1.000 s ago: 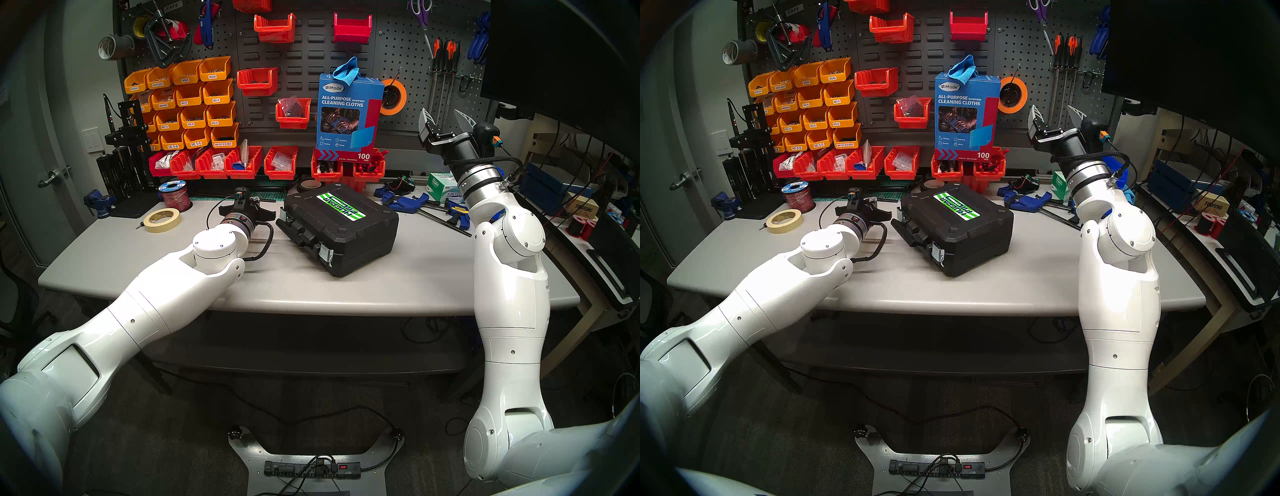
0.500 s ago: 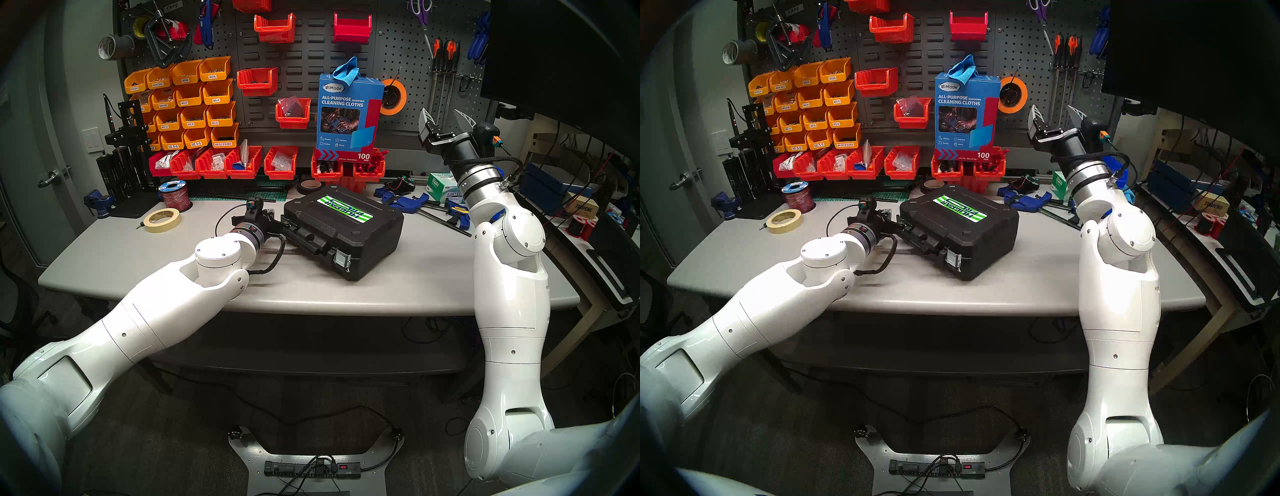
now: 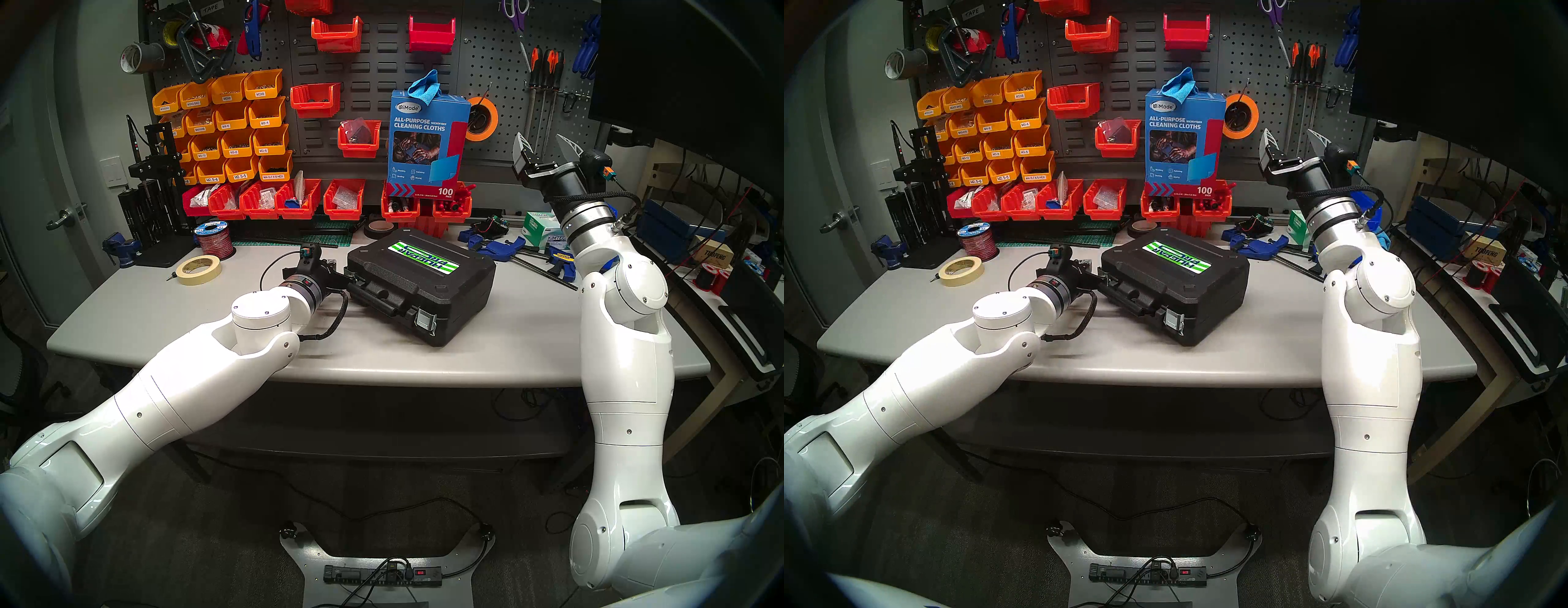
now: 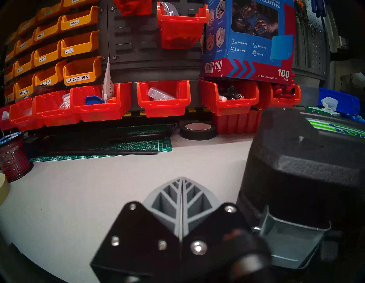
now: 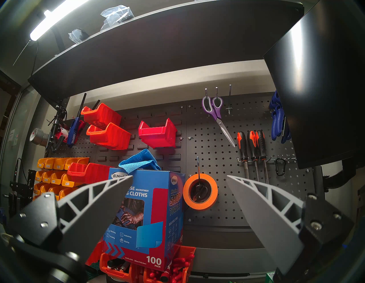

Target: Open the tool box

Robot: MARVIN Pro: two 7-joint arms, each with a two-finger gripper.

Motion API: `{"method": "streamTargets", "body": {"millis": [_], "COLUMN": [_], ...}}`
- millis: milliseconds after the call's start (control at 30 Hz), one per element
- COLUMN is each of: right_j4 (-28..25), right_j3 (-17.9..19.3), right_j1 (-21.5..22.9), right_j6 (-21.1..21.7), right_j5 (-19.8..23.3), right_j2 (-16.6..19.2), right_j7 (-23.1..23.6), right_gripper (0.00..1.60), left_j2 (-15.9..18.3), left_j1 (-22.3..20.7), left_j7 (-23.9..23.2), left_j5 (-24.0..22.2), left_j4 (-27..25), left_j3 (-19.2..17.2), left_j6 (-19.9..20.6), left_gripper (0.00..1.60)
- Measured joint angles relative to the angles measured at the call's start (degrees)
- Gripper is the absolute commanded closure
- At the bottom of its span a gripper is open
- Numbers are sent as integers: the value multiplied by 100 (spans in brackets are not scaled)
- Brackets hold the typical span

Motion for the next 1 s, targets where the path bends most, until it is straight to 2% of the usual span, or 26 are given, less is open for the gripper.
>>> {"method": "streamTargets", "body": {"millis": [500,1000], "right_j4": [0,0], "right_j3": [-13,-22], "right_j1": [-3,-6], "right_j6": [-4,-8], "right_j5": [19,33], "right_j2": [21,40], "right_j7": [-17,-35], "right_gripper": [0,0], "left_j2": [31,-133], "left_j1": [290,370], "left_j7": [330,749], "left_j5": [-321,-590], "left_j4": [-910,-1111], "left_j3": [85,74], "left_j6": [339,528], "left_gripper": [160,160]}}
